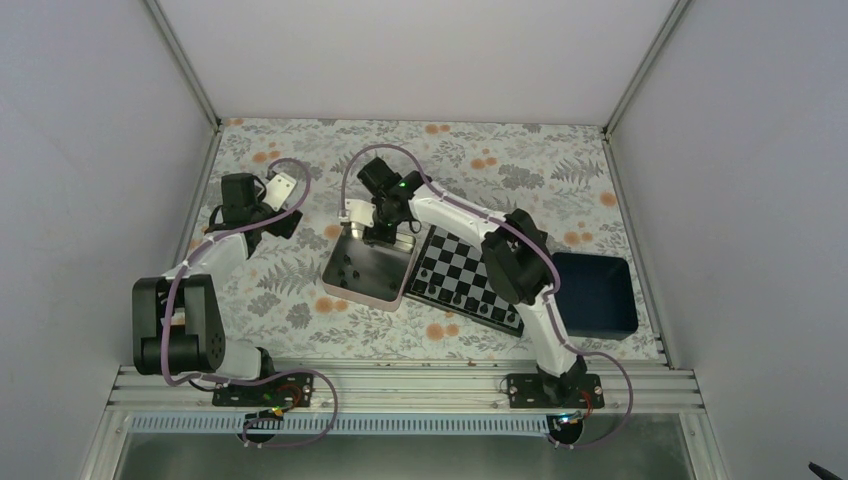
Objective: Set up the chess pieces on the board
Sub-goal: Pick up the chess piece from the storage box.
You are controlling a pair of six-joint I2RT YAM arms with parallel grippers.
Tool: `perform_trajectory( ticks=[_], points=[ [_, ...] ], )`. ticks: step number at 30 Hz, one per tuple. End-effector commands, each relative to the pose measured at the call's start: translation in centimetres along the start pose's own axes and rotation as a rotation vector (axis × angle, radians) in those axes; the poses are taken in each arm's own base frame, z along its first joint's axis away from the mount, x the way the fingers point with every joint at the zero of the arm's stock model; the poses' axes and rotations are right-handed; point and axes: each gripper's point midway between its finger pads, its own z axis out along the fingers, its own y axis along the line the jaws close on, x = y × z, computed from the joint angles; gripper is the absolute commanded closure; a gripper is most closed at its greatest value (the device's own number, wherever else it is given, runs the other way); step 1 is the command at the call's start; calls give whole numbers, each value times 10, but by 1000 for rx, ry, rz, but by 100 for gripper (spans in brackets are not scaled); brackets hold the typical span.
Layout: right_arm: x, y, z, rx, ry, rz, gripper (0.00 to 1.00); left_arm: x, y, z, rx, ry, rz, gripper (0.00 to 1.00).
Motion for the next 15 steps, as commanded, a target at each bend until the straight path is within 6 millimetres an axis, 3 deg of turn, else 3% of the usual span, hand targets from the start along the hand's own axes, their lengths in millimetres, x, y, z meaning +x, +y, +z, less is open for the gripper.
perform_trajectory(
  ticks=[1, 15],
  points=[
    [-4, -3, 10, 18, 16, -7, 61, -22, 6, -10, -3, -68, -5, 0],
    [8, -6, 31, 37, 48, 7, 62, -27, 5, -15, 2, -91, -6, 0]
  ],
)
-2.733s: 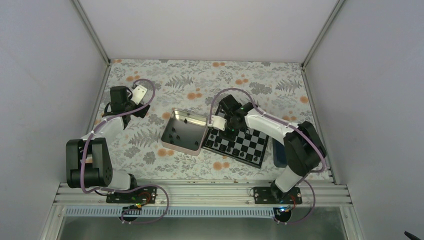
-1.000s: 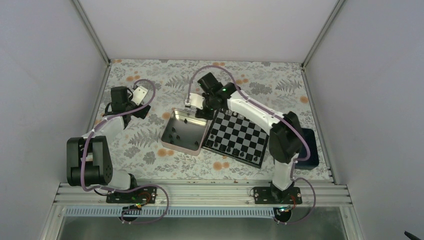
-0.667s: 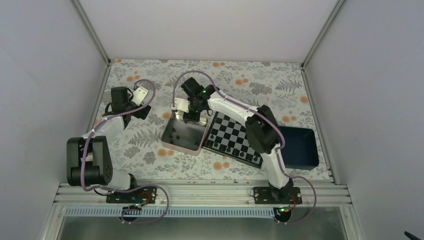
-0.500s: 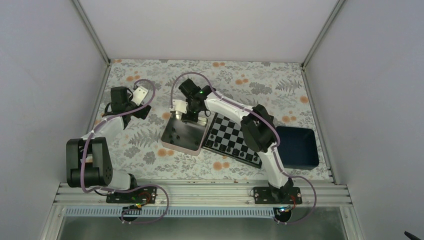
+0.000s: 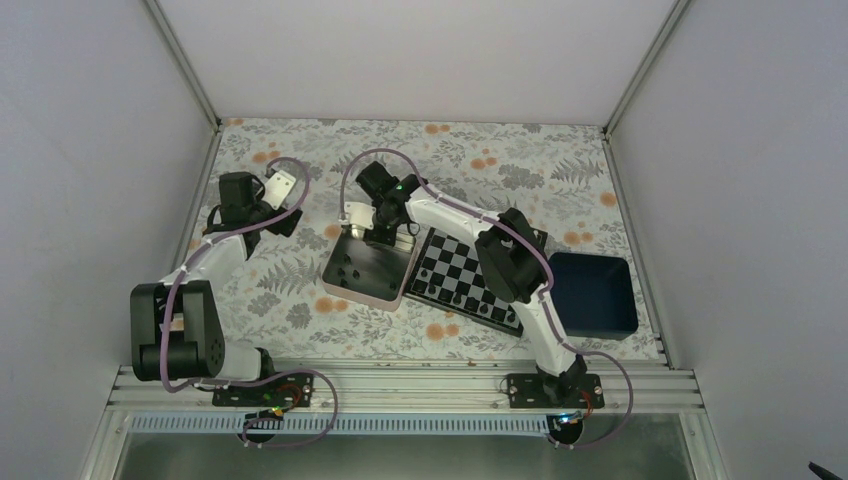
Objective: Set up the chess pieces on the board
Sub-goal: Pick up the chess piece from the storage box.
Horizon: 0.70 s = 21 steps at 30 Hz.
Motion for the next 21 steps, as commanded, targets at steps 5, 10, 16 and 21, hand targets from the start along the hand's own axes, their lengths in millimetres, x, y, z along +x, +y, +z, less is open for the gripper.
perform_trajectory(
  ticks=[5, 10, 16, 21],
  points=[
    [0, 2, 22, 4, 16, 1, 64, -17, 4, -8, 0, -55, -6, 0],
    [4, 2, 25, 7, 24, 3, 68, -17, 3, -8, 8, -56, -7, 0],
    [4, 3, 27, 4, 23, 1, 81, -17, 2, -7, 12, -57, -7, 0],
    [3, 7, 24, -12, 19, -3, 95, -17, 2, -8, 11, -56, -7, 0]
  ],
)
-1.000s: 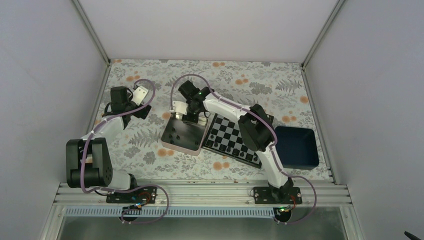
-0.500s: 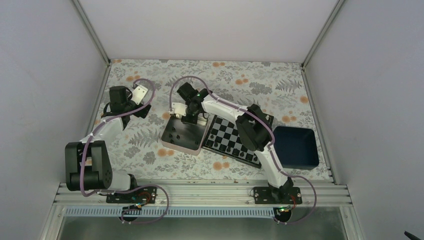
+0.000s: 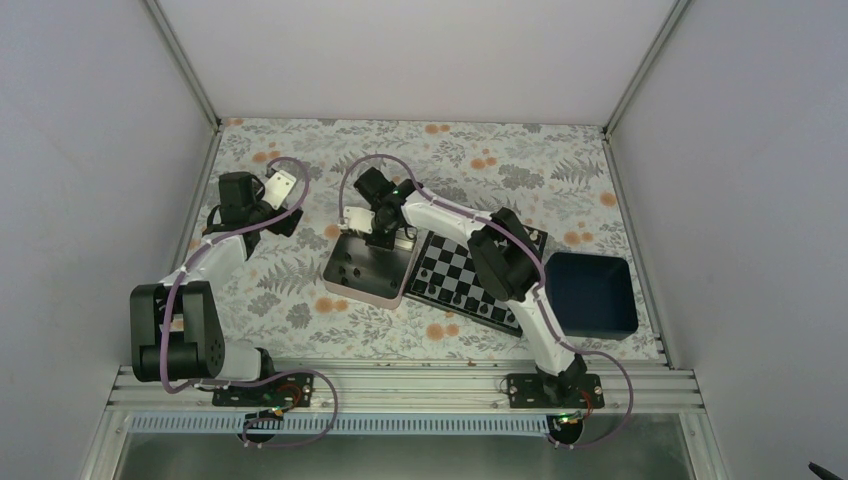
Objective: Set up the chess pieces on the board
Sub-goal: Pick up the chess piece from the storage box, then place the chess piece on the chessboard.
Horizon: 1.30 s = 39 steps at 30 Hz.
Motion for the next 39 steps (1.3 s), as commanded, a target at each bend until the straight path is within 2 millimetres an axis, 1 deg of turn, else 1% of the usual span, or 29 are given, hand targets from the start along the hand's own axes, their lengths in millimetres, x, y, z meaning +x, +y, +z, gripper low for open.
perform_trajectory(
  ticks=[1, 4, 6, 8, 9, 11, 15, 19, 20, 23, 26, 27, 28, 30, 33, 36, 39],
  points=[
    [-4, 7, 0, -14, -7, -5, 96, -13, 4, -5, 0, -39, -3, 0],
    [-7, 9, -12, -15, -19, -3, 96, -13, 4, -5, -2, -38, -5, 0],
    [-8, 10, -25, -7, -30, -1, 96, -13, 5, -5, -2, -37, -5, 0],
    [-7, 10, -42, 4, -42, 8, 96, -14, 5, -6, -5, -38, -4, 0],
    [-9, 10, -58, 17, -59, 13, 96, -14, 5, -7, -6, -39, -4, 0],
    [-2, 11, -77, 23, -66, 30, 96, -15, 6, -7, -8, -40, -3, 0],
    [26, 7, -116, 66, -74, 85, 96, -14, 7, -6, -12, -36, -5, 0],
    [68, 2, -148, 117, -66, 159, 96, -12, 8, -4, -22, -27, -6, 0],
    [81, 3, -152, 123, -60, 179, 96, -11, 8, -4, -21, -25, -6, 0],
    [110, 10, -165, 143, -64, 213, 96, -11, 7, -2, -16, -26, -8, 0],
    [135, 27, -161, 135, -50, 221, 96, -9, 7, 0, -15, -20, -11, 0],
    [146, 37, -154, 125, -34, 223, 96, -8, 7, 1, -14, -17, -11, 0],
    [151, 41, -151, 128, -35, 221, 96, -7, 6, 2, -12, -14, -10, 0],
    [159, 52, -145, 105, -37, 212, 95, -4, 5, 4, -10, -5, -9, 0],
    [165, 65, -134, 65, -49, 207, 95, -2, 7, 5, -16, 3, -8, 0],
    [170, 72, -122, 37, -44, 199, 95, -1, 8, 5, -27, 8, -3, 0],
    [173, 75, -112, 18, -42, 190, 94, 1, 10, 7, -36, 18, -1, 0]
  ],
)
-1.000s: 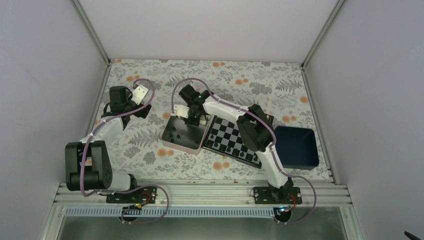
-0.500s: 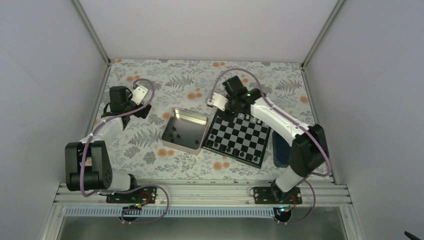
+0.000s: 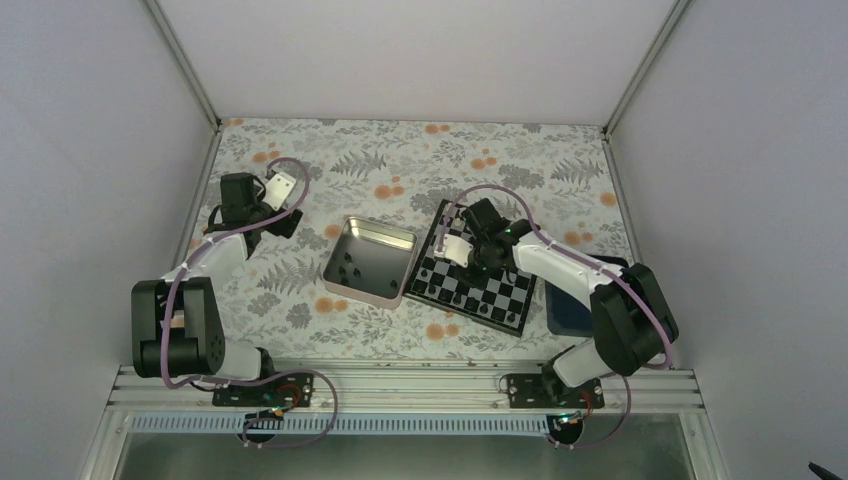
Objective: Set up the chess pieces on the board
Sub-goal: Place the chess piece on the chessboard.
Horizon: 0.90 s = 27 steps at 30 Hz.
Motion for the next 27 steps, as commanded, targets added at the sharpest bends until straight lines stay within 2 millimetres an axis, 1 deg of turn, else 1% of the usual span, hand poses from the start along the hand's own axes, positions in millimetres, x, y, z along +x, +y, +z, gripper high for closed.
perform_trajectory(
  ticks=[1, 5, 27],
  points=[
    [-11, 2, 12, -24, -62, -46, 94, -6, 10, 3, -34, -13, 11, 0],
    [-14, 4, 19, -55, -63, -49, 94, -6, 10, 3, -31, -8, 13, 0],
    [-17, 8, 30, -109, -44, -53, 93, -2, 6, 7, -17, -1, 15, 0]
  ],
)
